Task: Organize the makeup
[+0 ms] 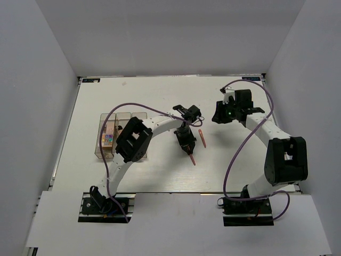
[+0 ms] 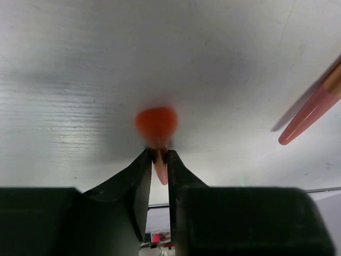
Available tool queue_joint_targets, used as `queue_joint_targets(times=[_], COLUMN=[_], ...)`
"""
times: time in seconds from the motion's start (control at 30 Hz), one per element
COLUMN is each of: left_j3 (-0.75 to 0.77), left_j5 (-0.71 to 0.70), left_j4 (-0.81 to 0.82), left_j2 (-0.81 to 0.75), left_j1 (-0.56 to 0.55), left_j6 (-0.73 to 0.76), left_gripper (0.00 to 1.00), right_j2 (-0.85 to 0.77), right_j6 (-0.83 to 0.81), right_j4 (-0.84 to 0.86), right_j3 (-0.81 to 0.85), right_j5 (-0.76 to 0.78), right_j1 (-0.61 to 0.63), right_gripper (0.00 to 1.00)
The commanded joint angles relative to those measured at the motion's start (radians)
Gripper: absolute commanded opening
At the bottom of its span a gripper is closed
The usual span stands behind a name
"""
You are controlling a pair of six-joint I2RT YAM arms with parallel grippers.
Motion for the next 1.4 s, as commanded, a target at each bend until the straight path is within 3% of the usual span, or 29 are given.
queue_joint_targets(times=[0.0,0.2,0.3,0.5,0.67,0.83,1.17,1.23,1.37], left_j3=[-0.029,-0.063,-0.008,-0.043,-0.095,-0.155,-0.259,-0.288,-0.315], left_j5=[-0.034,-0.132,-0.276,-0.534,-0.683,-0.702,-0.726,-0.725,-0.713], left_j4=[0.0,0.019,-0.021,0.02,-0.05,-0.026,-0.012,-0.003,0.006], left_j2=[0.06,0.014,-0.046,-0.308,-0.4,-0.476,-0.508,-0.512,-0.511], left_j1=[-0.005,-0.005,0.004,0.047,0.135,0.206,0.337,0.35,0.37], left_j6=[0.022,0.086,0.157,0.289,0.318,0.385,0.448,0.455,0.455], left_gripper=[0.28,0.12,0.05,0.01,0.0,0.0,0.0,0.06,0.35], right_j2=[-0.043,-0.037,-0.033,-0.028,-0.011,0.024,0.067,0.079,0.119], right_j6=[0.008,0.007,0.004,-0.002,-0.048,-0.123,-0.237,-0.24,-0.228], right_j4=[0.037,0.037,0.028,0.023,-0.001,-0.076,-0.161,-0.156,-0.169], right_j3=[-0.019,-0.015,-0.005,-0.01,0.008,0.028,0.05,0.047,0.073], right_j5=[-0.019,-0.031,-0.045,-0.094,-0.195,-0.326,-0.355,-0.312,-0.222], right_j1=[-0.008,-0.006,-0.008,-0.006,0.001,0.012,0.06,0.073,0.11], right_gripper=[0.35,0.35,0.36,0.36,0.38,0.4,0.57,0.58,0.58])
